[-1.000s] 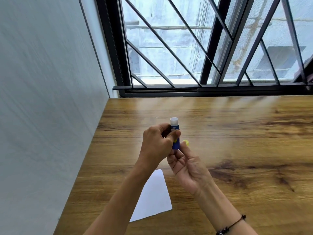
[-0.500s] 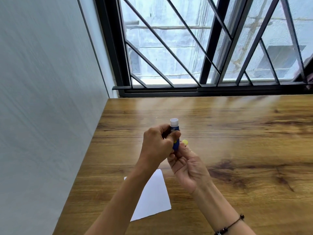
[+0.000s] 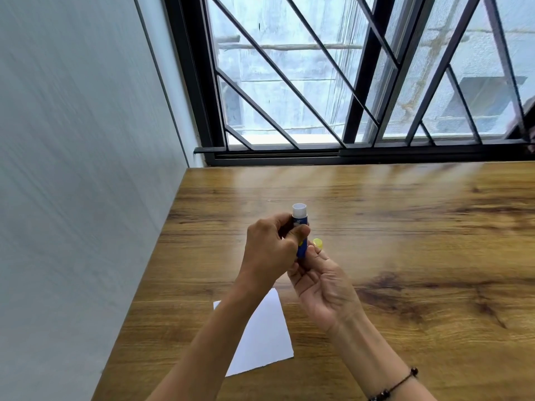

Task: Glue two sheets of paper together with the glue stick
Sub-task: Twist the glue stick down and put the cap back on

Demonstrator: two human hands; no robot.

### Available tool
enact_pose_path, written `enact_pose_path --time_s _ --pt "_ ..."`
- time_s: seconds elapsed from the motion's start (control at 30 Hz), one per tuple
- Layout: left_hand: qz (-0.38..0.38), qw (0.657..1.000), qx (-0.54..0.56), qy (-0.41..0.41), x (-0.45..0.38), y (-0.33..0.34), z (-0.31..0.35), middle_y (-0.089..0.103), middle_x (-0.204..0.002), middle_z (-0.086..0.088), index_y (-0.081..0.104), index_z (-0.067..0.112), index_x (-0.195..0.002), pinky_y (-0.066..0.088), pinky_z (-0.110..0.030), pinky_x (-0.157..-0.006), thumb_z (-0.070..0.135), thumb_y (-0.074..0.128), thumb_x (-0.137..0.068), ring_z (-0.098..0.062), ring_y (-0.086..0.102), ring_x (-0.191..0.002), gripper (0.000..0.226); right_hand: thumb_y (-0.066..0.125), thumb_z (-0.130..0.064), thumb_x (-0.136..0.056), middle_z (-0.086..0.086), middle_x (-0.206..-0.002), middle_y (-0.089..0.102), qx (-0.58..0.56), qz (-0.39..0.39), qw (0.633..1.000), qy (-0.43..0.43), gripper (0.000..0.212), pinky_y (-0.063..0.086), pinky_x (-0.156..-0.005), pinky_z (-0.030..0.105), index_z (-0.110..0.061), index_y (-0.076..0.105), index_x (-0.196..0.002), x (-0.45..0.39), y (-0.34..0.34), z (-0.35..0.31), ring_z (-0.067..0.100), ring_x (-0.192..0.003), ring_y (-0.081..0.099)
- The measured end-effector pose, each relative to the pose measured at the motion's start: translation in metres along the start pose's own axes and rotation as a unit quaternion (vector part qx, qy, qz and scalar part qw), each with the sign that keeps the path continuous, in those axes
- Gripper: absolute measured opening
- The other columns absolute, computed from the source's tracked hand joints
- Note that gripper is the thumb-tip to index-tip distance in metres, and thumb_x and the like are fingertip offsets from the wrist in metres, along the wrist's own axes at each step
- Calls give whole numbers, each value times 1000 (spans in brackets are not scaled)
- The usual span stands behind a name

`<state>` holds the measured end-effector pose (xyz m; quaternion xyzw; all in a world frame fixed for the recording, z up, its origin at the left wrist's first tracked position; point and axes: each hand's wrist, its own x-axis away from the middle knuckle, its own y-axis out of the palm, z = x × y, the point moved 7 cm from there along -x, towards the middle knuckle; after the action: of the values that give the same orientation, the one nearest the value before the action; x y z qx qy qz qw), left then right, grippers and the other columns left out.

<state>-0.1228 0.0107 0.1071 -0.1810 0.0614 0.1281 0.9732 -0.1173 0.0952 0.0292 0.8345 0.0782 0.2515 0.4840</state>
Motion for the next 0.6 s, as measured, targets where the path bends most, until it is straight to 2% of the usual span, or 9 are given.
enact_pose_path --time_s 0.1,0.17,0.23,0.3,0.37,0.43,0.47,0.53,0.6 --pt "5 1000 4 1 -1 -1 0 69 -84 -8 68 10 -90 56 -32 -75 15 62 -82 -22 66 -80 11 58 -20 -80 13 -69 67 -9 5 1000 30 23 55 -51 20 0 63 -89 2 1 4 15 -54 64" --pt "5 1000 9 0 -1 0 0 68 -76 -5 67 10 -88 55 -22 -58 15 62 -83 -12 64 -62 9 52 -28 -87 10 -59 63 -16 12 998 62 30 51 -44 18 0 63 -85 2 0 8 13 -46 59" --pt "2 1000 18 -3 0 1 1 65 -69 0 66 12 -85 48 -12 -44 15 61 -83 -4 61 -49 6 54 -26 -81 8 -55 60 -13 8 997 75 29 47 -40 16 1 63 -86 2 2 9 10 -41 54" --pt "2 1000 18 -2 0 1 1 67 -74 -2 65 14 -86 49 -11 -47 15 61 -84 -4 62 -53 5 56 -22 -74 9 -55 60 -6 -1 998 66 28 47 -40 16 2 61 -89 2 2 6 10 -42 54" --pt "4 1000 9 0 0 1 1 70 -84 -8 66 10 -89 56 -21 -61 15 61 -83 -12 65 -65 9 55 -16 -77 9 -61 63 10 -10 999 44 23 49 -45 17 0 60 -92 1 2 2 12 -48 57" --pt "4 1000 4 0 0 1 1 70 -90 -10 67 8 -94 56 -33 -78 15 62 -83 -22 66 -81 14 52 -8 -82 11 -71 65 12 -16 999 25 16 53 -52 20 -3 61 -94 1 1 0 14 -57 60" --pt "3 1000 5 0 1 1 1 70 -91 -9 67 8 -95 55 -35 -81 15 62 -82 -23 66 -85 15 52 -6 -82 12 -73 65 9 -18 1000 21 15 55 -54 21 -3 62 -94 1 0 -1 15 -59 61" --pt "4 1000 3 3 1 1 3 70 -89 -8 67 8 -94 55 -36 -81 16 62 -82 -23 65 -84 15 56 -9 -77 12 -72 65 3 -24 999 26 20 55 -54 21 -3 62 -95 1 1 -1 16 -58 62" --pt "7 1000 -1 5 0 1 3 69 -83 -7 67 8 -91 56 -35 -76 16 62 -82 -22 65 -80 13 56 -20 -81 12 -69 65 -10 -20 999 48 23 53 -51 21 -1 62 -93 2 2 2 15 -55 61"
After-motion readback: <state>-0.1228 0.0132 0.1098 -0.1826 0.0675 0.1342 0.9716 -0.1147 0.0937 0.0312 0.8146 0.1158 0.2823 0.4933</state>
